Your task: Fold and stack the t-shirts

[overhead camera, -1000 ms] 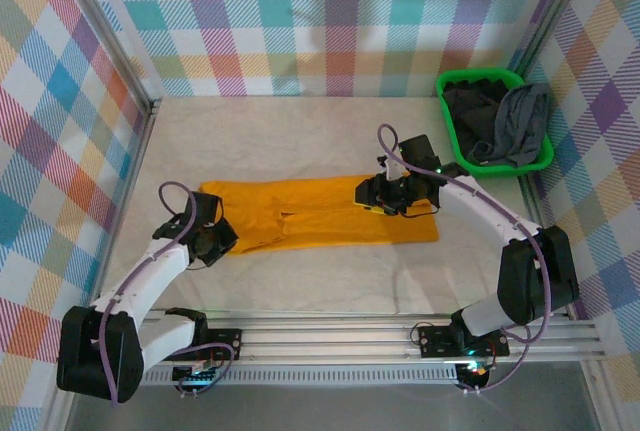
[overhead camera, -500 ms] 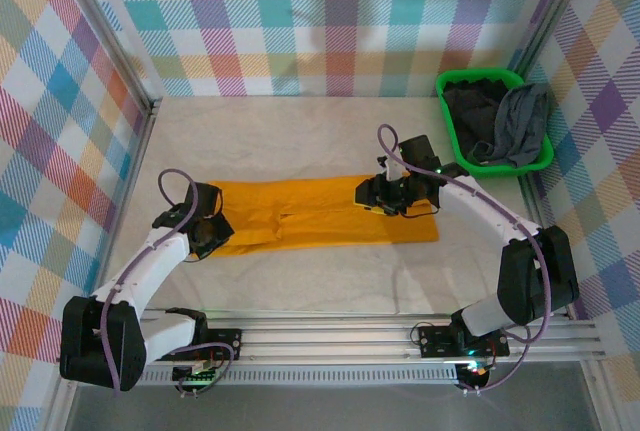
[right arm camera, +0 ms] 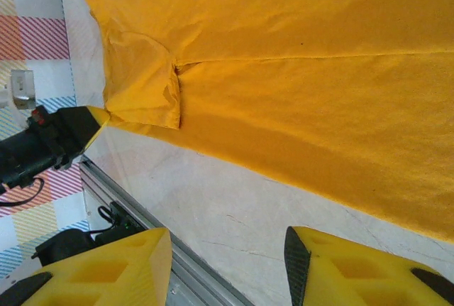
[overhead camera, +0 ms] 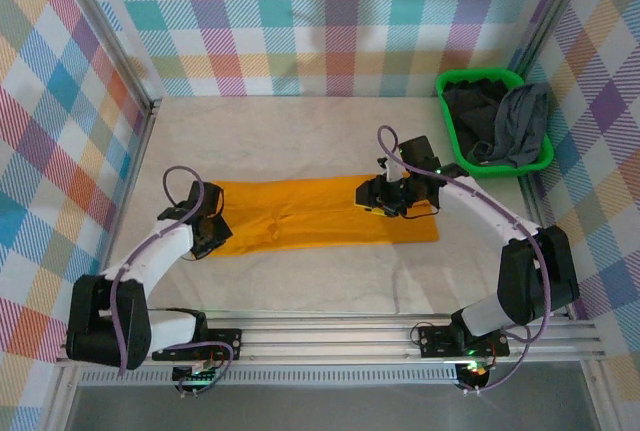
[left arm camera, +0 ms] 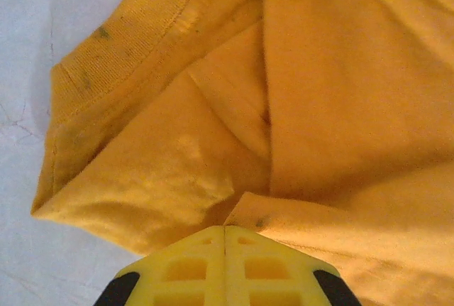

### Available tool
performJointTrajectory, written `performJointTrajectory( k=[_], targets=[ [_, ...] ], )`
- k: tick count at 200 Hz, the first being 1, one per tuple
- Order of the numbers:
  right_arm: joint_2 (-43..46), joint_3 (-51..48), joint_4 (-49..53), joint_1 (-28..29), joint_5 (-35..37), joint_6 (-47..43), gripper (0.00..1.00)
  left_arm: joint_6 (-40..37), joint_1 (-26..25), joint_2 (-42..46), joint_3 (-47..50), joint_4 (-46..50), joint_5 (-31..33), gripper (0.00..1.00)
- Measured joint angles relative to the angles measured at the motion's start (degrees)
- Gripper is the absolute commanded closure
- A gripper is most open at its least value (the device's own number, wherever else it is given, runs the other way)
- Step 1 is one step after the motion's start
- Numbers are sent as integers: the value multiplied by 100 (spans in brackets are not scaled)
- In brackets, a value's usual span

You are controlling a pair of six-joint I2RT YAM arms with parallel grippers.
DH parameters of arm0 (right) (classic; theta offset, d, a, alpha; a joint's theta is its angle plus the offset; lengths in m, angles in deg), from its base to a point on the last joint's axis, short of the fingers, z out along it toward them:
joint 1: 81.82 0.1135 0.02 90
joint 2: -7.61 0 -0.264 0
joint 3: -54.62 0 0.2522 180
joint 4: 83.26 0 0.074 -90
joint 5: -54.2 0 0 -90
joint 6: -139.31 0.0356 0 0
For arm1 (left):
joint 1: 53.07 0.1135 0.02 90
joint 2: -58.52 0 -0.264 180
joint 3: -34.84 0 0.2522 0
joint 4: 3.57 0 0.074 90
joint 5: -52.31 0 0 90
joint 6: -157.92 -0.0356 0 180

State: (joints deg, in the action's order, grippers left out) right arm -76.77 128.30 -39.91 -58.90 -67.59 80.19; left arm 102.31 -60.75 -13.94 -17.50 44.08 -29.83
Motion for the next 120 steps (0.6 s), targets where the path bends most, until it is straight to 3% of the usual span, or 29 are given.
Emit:
performJointTrajectory(
  k=[16, 54, 84, 120],
  targets=[
    [0, -13, 0, 0, 81, -2, 53, -68, 42, -321, -20, -48, 109, 92],
    [37, -48, 166, -63, 409, -24, 54, -44, 105, -662, -369, 210, 586, 61],
    [66, -48, 407, -323, 894, -133, 55, 284, 114, -479, -767, 734, 984, 62],
    [-361, 229, 789, -673, 1751, -542, 61, 1165, -85, 258, -748, 1150, 691, 68]
  ],
)
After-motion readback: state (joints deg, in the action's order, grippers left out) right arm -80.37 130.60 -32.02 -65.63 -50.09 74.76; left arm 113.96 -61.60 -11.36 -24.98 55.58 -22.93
